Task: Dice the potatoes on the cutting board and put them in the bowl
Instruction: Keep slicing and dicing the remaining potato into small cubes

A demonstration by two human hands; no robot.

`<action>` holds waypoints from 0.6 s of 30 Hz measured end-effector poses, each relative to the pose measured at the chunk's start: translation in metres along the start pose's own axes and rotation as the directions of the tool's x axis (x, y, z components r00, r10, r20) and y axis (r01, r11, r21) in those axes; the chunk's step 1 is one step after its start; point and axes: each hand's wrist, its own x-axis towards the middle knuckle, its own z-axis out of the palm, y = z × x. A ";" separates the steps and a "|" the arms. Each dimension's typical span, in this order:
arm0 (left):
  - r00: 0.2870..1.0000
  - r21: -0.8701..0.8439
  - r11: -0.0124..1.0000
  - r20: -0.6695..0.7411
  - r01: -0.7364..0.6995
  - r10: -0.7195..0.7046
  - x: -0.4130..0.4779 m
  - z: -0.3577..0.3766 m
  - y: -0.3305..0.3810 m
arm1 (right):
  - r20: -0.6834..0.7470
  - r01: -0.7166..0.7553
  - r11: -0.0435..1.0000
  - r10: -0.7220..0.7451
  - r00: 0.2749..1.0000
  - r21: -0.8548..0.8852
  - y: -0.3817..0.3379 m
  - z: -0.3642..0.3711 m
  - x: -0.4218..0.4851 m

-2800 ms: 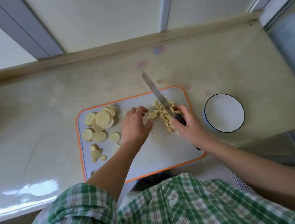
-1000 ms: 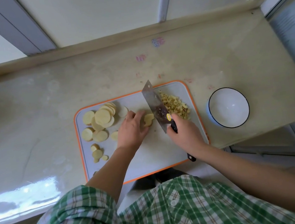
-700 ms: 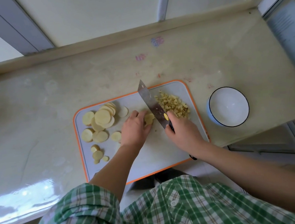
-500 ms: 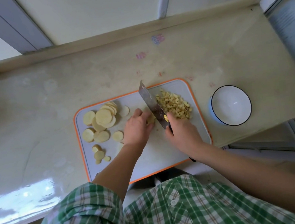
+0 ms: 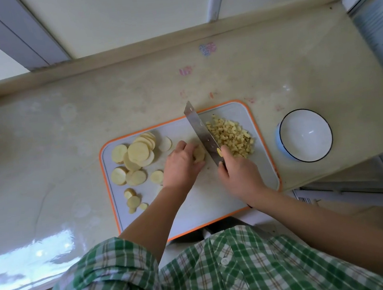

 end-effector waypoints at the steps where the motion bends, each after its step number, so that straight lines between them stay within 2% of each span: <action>1: 1.000 0.000 1.000 -0.007 -0.008 0.008 -0.001 0.000 -0.001 | 0.000 0.002 1.000 -0.002 1.000 0.016 0.001 -0.002 0.001; 7: 0.999 -0.003 1.000 -0.036 -0.008 0.008 -0.001 -0.002 -0.001 | 0.042 0.066 0.998 -0.066 0.997 0.002 -0.007 -0.014 -0.001; 18: 0.999 -0.030 0.999 -0.052 -0.014 0.012 0.001 -0.001 0.000 | 0.055 0.026 0.998 -0.023 0.998 -0.054 -0.010 0.002 -0.001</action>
